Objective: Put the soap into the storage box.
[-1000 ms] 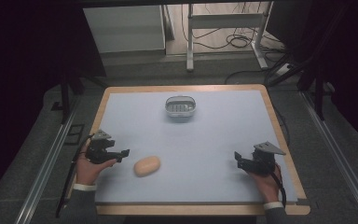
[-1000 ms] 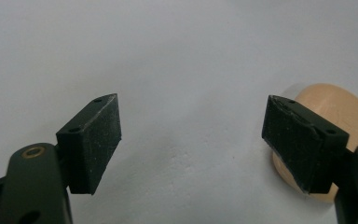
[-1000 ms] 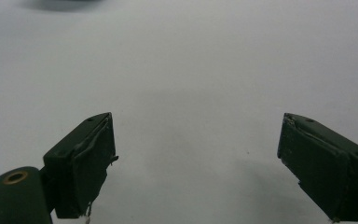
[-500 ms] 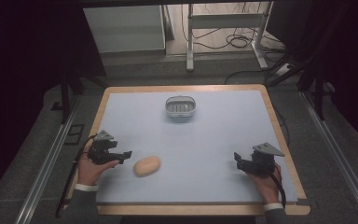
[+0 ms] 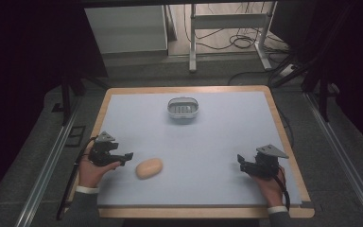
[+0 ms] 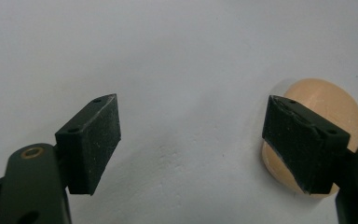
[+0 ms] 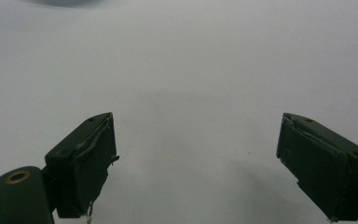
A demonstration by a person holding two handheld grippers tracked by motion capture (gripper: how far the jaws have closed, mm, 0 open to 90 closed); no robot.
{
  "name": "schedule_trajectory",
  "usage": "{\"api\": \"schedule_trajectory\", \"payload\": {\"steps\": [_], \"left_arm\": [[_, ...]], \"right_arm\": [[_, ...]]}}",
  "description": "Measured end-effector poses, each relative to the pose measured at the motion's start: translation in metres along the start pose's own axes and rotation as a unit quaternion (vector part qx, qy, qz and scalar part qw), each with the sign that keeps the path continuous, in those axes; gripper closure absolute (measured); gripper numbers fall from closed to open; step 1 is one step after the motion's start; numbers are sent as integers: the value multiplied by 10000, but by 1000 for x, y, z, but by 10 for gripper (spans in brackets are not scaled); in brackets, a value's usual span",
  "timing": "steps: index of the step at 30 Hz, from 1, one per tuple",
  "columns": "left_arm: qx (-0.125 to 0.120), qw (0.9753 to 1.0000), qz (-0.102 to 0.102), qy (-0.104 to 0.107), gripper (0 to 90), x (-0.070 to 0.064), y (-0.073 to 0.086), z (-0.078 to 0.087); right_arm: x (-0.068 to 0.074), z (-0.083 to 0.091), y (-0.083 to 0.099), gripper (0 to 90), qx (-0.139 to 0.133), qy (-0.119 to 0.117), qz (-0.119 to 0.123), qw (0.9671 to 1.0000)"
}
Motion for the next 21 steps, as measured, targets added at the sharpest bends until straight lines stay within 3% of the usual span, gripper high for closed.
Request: {"api": "schedule_trajectory", "payload": {"steps": [21], "left_arm": [[16,10000,-75,2,199,-3,-7,1]], "right_arm": [[-1,0,0,120,-9,25,-40,10000]]}}
Point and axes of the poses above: each handheld gripper's, and its own axes: z roughly backward along the jaws, y roughly out of its underside, x roughly to its left, the point moved 4 cm from there along -z, roughly forward along the jaws, and after that the axes turned 11 degrees about -x, right-handed, at the moved point
